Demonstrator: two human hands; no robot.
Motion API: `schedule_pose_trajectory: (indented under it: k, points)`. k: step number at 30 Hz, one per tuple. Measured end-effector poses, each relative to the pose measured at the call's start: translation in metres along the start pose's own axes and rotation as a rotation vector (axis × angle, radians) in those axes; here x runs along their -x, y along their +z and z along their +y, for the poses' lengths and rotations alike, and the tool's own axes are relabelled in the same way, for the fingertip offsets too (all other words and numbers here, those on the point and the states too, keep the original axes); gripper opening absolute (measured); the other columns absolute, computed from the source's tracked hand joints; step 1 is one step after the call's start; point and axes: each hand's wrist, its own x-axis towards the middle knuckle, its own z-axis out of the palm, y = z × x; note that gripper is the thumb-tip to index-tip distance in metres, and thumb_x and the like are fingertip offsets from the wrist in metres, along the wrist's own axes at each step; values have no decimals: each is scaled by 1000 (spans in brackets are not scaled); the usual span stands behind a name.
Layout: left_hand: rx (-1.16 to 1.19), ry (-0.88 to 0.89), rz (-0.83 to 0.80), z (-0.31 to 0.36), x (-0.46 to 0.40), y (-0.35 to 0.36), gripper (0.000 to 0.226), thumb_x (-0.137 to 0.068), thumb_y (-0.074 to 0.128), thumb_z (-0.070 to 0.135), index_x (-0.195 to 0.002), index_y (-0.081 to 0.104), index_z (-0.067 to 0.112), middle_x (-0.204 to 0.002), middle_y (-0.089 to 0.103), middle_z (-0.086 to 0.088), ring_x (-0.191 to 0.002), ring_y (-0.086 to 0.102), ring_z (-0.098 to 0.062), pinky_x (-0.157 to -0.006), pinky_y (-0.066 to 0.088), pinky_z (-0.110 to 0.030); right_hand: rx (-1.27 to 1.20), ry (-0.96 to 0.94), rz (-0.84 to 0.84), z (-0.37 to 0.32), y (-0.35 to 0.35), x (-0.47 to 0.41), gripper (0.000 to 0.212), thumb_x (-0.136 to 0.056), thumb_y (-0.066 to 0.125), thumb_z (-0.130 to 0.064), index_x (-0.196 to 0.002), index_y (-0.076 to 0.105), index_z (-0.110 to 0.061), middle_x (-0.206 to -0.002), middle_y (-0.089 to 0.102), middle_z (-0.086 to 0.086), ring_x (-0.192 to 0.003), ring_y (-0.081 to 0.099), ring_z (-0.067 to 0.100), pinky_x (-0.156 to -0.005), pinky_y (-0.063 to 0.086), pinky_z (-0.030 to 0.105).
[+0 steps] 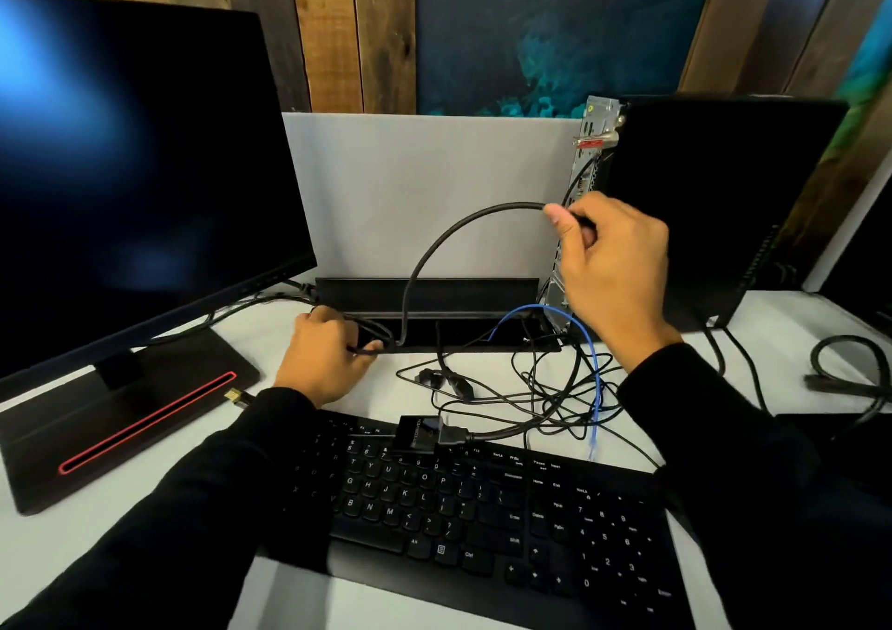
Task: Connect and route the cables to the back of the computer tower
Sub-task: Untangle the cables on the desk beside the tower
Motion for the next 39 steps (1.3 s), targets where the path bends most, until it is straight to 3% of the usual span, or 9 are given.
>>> schedule_pose_trajectory:
  k: [3,6,9,14,18,21,25,32,39]
  points:
    - [48,31,7,19,4,6,36,-80,75,41,-64,46,29,-82,57,-3,-93,56,-32,-85,46,-41,27,-39,-77,-15,6,8,37,-104,55,-47,-80,63,-19,-63,47,-8,-56,47,16,-50,37,28]
    - [260,-111,-2,30,3,18,37,-75,74,1,-100,56,20,-122,50,-15,-114,52,-34,-96,45,-30,38,-83,-154,-24,12,12,32,-104,53,-45,-88,67,-21,-66,50,-9,-60,49,16,-53,39,28]
    - [820,-305,75,33,0,22,70,-69,75,-6,-119,44,32,-136,43,-14,-106,65,-32,-90,56,-34,-43,-139,-235,-26,19,14,25,-105,53,-40,-100,72,-25,-79,63,-6,-69,54,14,-59,49,33]
    - [1712,-703,210,50,-5,14,100,-62,49,-12,-153,17,15,-104,54,-16,-87,59,-23,-82,56,-29,-164,-164,-270,-24,32,13,22,-103,57,-35,-106,74,-20,-87,62,-1,-74,56,17,-64,52,40]
    - [1829,-719,38,62,3,7,34,-59,40,-2,-86,55,12,-93,70,-10,-83,60,-20,-71,50,-24,-120,-177,-357,-34,45,4,29,-103,49,-36,-113,72,-20,-89,58,-1,-78,58,23,-67,54,42]
    - [1876,-576,-7,69,11,6,10,-83,51,20,-91,55,17,-79,65,-8,-81,61,-23,-75,40,-30,-36,-178,-437,-45,63,-8,28,-104,44,-28,-104,68,-13,-85,55,4,-77,57,29,-69,54,44]
    - [1776,-488,77,80,13,16,42,-97,55,55,-111,48,15,-64,32,4,-56,35,-12,-62,37,-26,54,-150,-531,-61,88,-24,18,-102,48,-8,-95,65,-6,-87,47,3,-81,56,27,-73,49,36]
    - [1874,-558,208,70,9,19,51,-105,32,59,-67,31,24,-57,16,4,-47,16,-15,-48,27,-29,191,-47,-641,-46,98,-10,20,-106,48,-22,-116,65,-20,-96,59,10,-87,62,36,-72,54,41]
    - [2134,-768,285,58,0,16,57,-102,40,61,-58,29,25,-49,15,7,-43,11,-12,-40,15,-23,489,-1,-886,8,77,11,73,-96,52,-4,-153,37,-48,-110,59,8,-97,65,35,-84,53,47]
